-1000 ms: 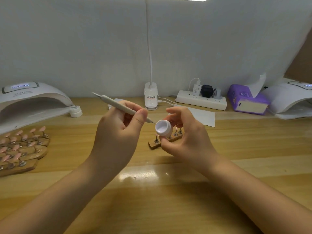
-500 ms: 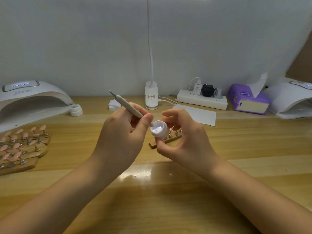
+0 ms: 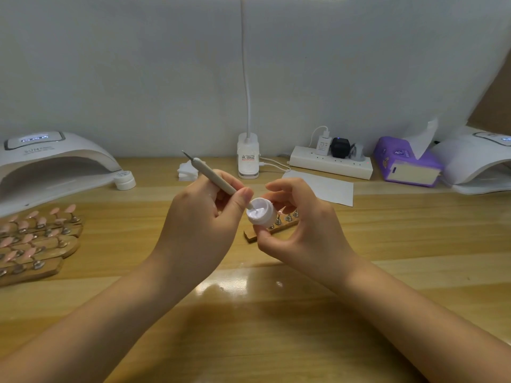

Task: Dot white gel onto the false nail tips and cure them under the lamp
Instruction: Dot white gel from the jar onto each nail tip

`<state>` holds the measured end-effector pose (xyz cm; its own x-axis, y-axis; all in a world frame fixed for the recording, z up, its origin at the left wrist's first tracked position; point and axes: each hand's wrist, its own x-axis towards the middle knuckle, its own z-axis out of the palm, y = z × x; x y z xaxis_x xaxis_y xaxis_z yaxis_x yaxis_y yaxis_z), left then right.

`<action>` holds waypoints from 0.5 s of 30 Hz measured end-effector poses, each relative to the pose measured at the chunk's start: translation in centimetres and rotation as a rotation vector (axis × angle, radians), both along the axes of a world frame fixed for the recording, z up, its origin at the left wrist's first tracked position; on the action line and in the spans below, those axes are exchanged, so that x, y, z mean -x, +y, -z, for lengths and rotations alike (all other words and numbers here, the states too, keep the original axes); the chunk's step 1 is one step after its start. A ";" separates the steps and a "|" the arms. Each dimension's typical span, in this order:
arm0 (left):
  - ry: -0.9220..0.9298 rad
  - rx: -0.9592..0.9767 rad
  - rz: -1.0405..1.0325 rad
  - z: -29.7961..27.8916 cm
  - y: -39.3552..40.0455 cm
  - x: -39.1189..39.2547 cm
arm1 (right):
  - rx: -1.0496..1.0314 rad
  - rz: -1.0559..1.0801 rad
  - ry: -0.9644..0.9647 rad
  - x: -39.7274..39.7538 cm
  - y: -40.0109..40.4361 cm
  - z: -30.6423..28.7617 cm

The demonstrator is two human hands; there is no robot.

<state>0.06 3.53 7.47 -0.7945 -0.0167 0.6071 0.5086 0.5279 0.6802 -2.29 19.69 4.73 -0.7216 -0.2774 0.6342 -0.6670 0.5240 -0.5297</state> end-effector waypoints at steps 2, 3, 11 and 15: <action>0.010 0.000 -0.006 0.0 0.0 0.0 | 0.002 0.003 0.002 0.0 0.0 0.0; 0.019 -0.003 -0.011 0.0 0.0 0.0 | 0.004 0.003 0.002 0.1 0.0 0.0; -0.015 -0.193 -0.022 -0.4 -0.2 0.2 | 0.018 0.009 -0.016 0.0 0.0 0.1; -0.205 -0.448 0.033 -0.4 -0.6 0.8 | 0.031 0.012 -0.018 0.0 0.0 0.0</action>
